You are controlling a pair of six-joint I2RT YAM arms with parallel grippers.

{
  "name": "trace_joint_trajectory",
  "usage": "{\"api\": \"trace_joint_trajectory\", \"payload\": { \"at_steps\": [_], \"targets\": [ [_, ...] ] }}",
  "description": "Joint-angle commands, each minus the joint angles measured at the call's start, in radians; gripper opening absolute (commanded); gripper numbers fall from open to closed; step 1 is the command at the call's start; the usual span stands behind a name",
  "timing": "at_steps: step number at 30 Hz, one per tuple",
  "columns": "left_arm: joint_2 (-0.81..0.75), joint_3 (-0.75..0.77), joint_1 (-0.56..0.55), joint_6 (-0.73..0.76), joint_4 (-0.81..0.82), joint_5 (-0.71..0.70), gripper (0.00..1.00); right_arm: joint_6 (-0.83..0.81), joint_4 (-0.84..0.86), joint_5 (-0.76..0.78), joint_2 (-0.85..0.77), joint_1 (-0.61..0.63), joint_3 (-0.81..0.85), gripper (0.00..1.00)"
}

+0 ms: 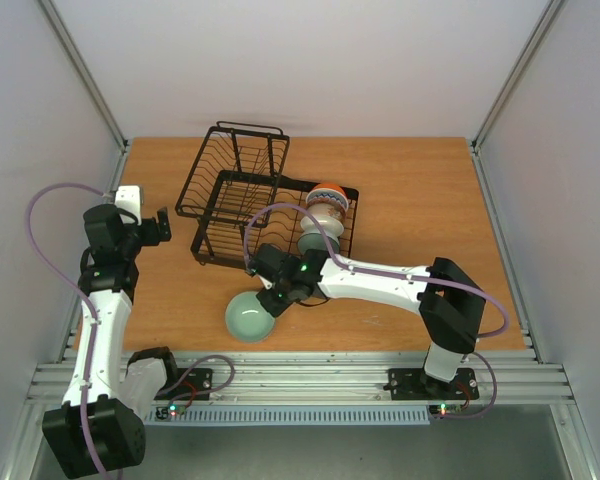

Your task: Load the bowls into the dish rack

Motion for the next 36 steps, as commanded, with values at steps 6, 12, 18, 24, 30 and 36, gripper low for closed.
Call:
{"api": "trace_joint_trajectory", "payload": {
  "at_steps": [6, 12, 18, 24, 30, 36],
  "targets": [
    [0.001, -0.011, 0.007, 0.001, 0.056, 0.003, 0.99, -0.027, -0.059, 0.07, -0.024, 0.033, 0.052, 0.02],
    [0.001, -0.011, 0.007, 0.0, 0.057, 0.003, 0.99, -0.041, -0.079, 0.118, -0.052, 0.047, 0.062, 0.01],
    [0.001, -0.012, 0.007, 0.0, 0.056, 0.005, 0.99, -0.061, -0.104, 0.141, -0.078, 0.049, 0.079, 0.01],
    [-0.001, -0.011, 0.007, 0.001, 0.056, 0.005, 0.99, -0.089, -0.121, 0.117, -0.098, 0.05, 0.114, 0.01],
    [-0.001, -0.012, 0.007, 0.001, 0.056, 0.005, 0.99, -0.108, -0.138, 0.119, -0.103, 0.049, 0.145, 0.01],
    [-0.003, -0.012, 0.008, 0.0, 0.057, 0.005, 0.99, -0.119, -0.152, 0.136, -0.121, 0.049, 0.162, 0.01]
  ]
}}
